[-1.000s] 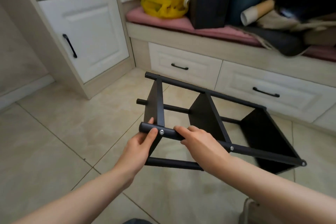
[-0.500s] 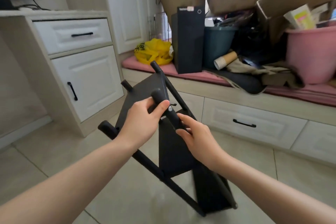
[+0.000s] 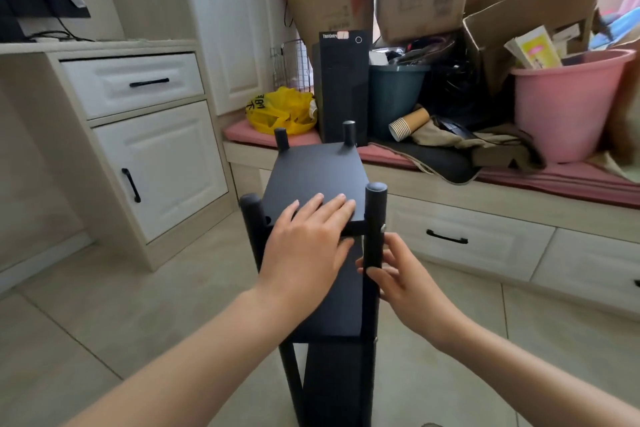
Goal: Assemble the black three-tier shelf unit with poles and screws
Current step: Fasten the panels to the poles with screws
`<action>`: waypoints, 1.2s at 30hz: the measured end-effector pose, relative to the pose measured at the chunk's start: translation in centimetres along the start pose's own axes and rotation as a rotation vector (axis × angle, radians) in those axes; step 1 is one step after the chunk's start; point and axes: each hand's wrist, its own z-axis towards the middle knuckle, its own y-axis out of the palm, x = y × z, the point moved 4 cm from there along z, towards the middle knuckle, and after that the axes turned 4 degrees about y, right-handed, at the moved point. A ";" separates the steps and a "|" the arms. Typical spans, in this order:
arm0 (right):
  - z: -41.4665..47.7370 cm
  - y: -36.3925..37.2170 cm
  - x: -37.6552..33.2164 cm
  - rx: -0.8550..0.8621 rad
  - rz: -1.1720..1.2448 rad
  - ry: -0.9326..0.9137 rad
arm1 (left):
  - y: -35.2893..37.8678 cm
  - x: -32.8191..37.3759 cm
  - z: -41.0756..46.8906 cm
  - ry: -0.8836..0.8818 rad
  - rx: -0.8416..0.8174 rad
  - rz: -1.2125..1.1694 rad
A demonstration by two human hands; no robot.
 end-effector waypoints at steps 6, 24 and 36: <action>-0.6 -1.7 1.2 0.072 0.007 0.060 | 0.8 2.2 -0.6 0.127 0.149 0.141; -0.4 -1.4 1.0 0.089 -0.003 0.072 | 0.0 -8.5 0.1 -0.836 0.433 -1.331; 0.2 -2.9 0.9 0.152 -0.049 0.104 | 3.1 -7.8 1.6 -0.941 -0.055 -1.887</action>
